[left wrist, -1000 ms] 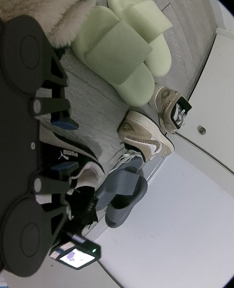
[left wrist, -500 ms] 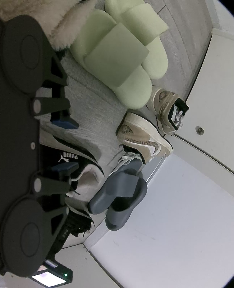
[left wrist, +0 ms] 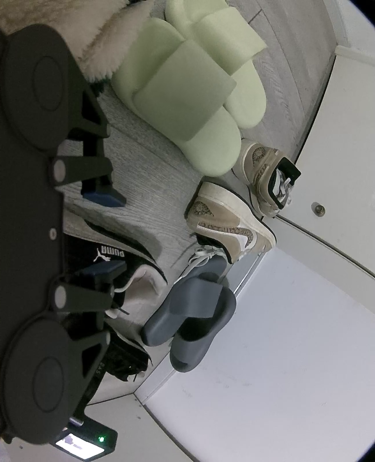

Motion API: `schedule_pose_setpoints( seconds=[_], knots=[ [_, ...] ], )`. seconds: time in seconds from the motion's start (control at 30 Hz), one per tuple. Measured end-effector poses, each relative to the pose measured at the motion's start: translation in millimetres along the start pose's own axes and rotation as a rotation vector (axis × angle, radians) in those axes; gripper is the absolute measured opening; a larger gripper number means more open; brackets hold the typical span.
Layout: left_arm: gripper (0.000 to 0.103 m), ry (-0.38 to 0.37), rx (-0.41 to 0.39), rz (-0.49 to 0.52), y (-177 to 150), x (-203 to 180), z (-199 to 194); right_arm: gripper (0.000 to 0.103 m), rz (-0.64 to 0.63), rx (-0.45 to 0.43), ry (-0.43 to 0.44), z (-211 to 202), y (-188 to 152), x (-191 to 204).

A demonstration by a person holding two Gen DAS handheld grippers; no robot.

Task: Organize scattered shoes
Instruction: 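Carry the lifted black sneaker with the right tool, then lower the black sneaker with the right tool beside its pair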

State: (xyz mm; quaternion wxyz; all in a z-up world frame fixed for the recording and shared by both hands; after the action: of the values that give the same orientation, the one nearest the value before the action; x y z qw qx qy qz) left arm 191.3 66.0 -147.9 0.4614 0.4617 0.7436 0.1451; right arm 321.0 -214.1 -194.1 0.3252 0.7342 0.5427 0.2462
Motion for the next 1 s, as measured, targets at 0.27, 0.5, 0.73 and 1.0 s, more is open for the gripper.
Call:
schedule_pose_setpoints(
  seconds=[0.27,0.5,0.73,1.0],
  knots=[
    [0.042,-0.002,0.003,0.0,0.2,-0.5,0.6,0.1,0.052,-0.049,0.053,5.2,5.3,9.6],
    [0.042,-0.002,0.007,-0.002,0.2,-0.6,0.6,0.103,-0.129,-0.009,-0.028,34.8,-5.6,34.3],
    [0.042,0.001,0.01,0.005,0.0,-2.4,2.4,0.094,-0.222,-0.023,0.023,24.9,-11.2,31.8],
    [0.042,0.003,0.002,0.014,-0.1,-4.1,0.9,0.093,-0.368,0.019,0.123,-9.1,-39.0,45.0]
  ],
)
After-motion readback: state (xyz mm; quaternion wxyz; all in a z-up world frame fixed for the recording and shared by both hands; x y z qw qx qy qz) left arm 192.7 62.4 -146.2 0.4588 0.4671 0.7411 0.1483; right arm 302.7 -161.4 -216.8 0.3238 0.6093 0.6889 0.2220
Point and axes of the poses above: each gripper's, at about its wrist camera, not at the fingertips, and z roughly the way its jaws point, x to its left, y to its top, the point moved 7 cm from there along z, roughly the way its jaws point, and after that the axes turned 9 degrees about -y, right-handed, at the moved point
